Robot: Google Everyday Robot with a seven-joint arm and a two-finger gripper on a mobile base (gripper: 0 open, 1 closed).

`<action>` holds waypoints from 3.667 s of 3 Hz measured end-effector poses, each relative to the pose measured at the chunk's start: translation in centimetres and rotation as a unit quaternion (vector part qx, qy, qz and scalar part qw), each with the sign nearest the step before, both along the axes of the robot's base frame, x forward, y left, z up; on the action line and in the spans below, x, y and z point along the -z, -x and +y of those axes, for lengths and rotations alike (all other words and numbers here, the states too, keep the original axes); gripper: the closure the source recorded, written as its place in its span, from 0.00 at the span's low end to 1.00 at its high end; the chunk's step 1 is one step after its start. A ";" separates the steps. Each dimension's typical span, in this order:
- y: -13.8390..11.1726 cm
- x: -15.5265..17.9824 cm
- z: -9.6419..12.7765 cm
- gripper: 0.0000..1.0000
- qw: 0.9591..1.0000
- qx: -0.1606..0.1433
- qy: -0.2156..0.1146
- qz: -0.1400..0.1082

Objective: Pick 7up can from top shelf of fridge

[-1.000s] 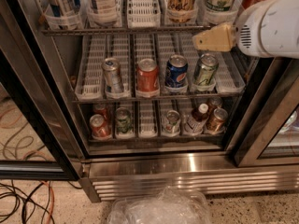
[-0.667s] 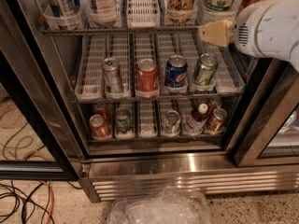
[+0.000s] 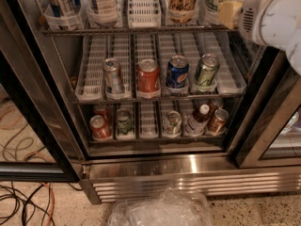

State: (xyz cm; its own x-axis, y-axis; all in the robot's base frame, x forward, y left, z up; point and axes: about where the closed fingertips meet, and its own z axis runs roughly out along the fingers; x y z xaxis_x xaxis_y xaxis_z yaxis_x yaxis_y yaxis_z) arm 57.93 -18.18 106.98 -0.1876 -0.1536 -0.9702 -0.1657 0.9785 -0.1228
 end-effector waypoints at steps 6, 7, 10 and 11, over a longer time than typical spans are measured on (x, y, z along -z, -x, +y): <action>-4.6 -2.7 1.4 0.40 0.994 -0.030 -0.083 -0.063; -5.6 -3.0 1.6 0.41 0.993 -0.031 -0.090 -0.065; -7.4 -2.4 1.8 0.41 0.993 -0.018 -0.104 -0.054; -8.1 -1.4 2.3 0.40 0.993 -0.015 -0.107 -0.047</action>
Offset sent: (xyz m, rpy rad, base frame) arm 0.0376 0.0172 0.0117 0.1390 -0.1087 0.0388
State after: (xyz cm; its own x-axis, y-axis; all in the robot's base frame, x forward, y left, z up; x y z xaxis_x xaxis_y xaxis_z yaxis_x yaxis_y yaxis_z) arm 66.05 -15.93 108.39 -0.0927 0.0538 -0.9942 -0.1921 0.9788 0.0709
